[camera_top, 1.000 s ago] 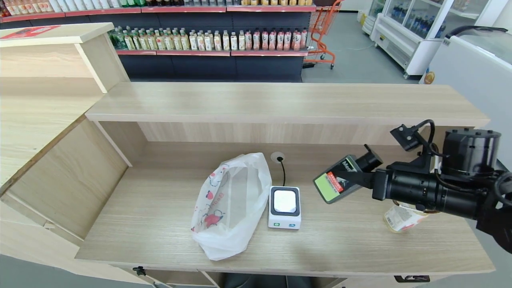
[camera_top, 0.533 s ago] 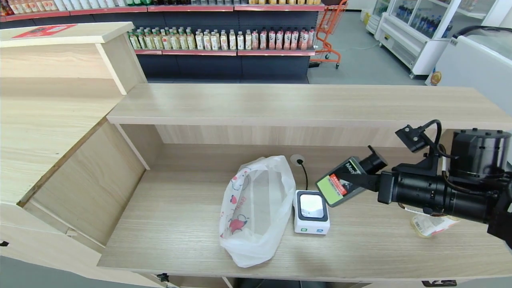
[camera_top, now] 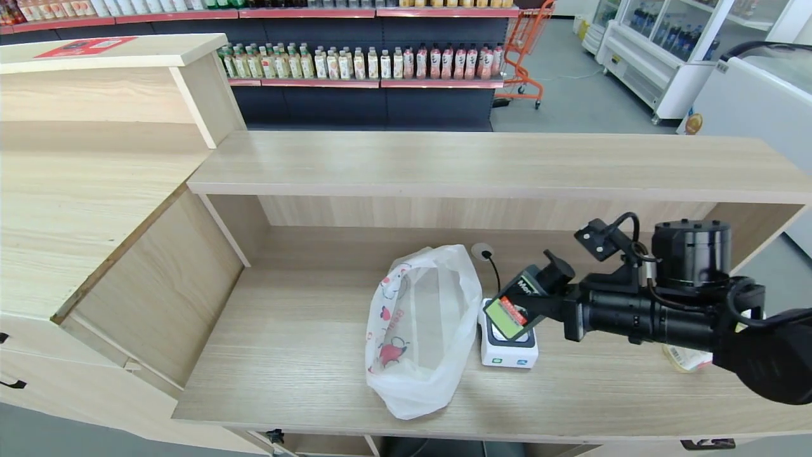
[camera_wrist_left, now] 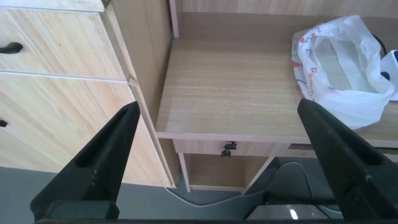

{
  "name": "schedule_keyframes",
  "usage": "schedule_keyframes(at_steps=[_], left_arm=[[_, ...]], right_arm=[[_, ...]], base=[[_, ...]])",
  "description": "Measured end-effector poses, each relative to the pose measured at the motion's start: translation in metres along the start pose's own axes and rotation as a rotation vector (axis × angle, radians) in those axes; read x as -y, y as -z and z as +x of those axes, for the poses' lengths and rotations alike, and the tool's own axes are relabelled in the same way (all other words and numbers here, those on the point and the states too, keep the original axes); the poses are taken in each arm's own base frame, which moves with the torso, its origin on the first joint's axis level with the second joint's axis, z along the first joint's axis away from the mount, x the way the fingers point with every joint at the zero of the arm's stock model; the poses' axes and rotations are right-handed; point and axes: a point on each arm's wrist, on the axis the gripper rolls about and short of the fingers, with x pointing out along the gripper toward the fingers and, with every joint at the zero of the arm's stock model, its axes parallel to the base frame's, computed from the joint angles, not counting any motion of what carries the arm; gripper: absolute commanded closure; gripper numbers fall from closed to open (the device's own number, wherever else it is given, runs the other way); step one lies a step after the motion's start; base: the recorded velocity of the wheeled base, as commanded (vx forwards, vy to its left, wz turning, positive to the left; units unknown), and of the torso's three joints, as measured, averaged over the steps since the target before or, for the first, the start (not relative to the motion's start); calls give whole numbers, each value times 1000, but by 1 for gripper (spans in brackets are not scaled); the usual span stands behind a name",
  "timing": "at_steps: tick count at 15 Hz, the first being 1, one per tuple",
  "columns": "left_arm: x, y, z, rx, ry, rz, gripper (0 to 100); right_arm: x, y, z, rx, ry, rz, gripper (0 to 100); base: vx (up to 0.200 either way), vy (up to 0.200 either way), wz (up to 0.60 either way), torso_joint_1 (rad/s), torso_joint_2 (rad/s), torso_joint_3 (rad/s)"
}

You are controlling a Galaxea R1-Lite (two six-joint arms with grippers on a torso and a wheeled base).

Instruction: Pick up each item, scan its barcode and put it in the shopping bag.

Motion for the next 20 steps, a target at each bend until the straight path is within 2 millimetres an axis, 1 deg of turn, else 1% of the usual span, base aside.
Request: schedule_keyframes(at_steps=[2,4,5,7,10,13,16,17,20], left_arm=[[0,0,0,0,-1,0,0],[0,0,0,0,-1,0,0],[0,0,0,0,-1,0,0],[0,0,0,0,-1,0,0],[0,0,0,0,-2,0,0],[0,0,0,0,-1,0,0],[0,0,0,0,-1,0,0],[0,0,0,0,-1,0,0],[0,0,0,0,-1,0,0]], right_arm=[[0,5,25,2,-34,-93,100],[0,12,55,31,-69,-194,100],[0,16,68,43,-81,-224,100],[-1,23,103,60,-114,-275,100],[-3,33,146,75,-150,-368,100],[-10,46,179,81,-174,-453,100],[-12,66,197,60,-187,-562,100],[-12,73,201,48,-191,-575,0],[-12,84,206,29,-204,-577,0]], base=[[0,0,0,0,0,0],[0,0,0,0,0,0],[0,0,0,0,0,0],[0,0,0,0,0,0],[0,0,0,0,0,0],[0,0,0,0,0,0],[0,0,0,0,0,0],[0,0,0,0,0,0],[0,0,0,0,0,0]])
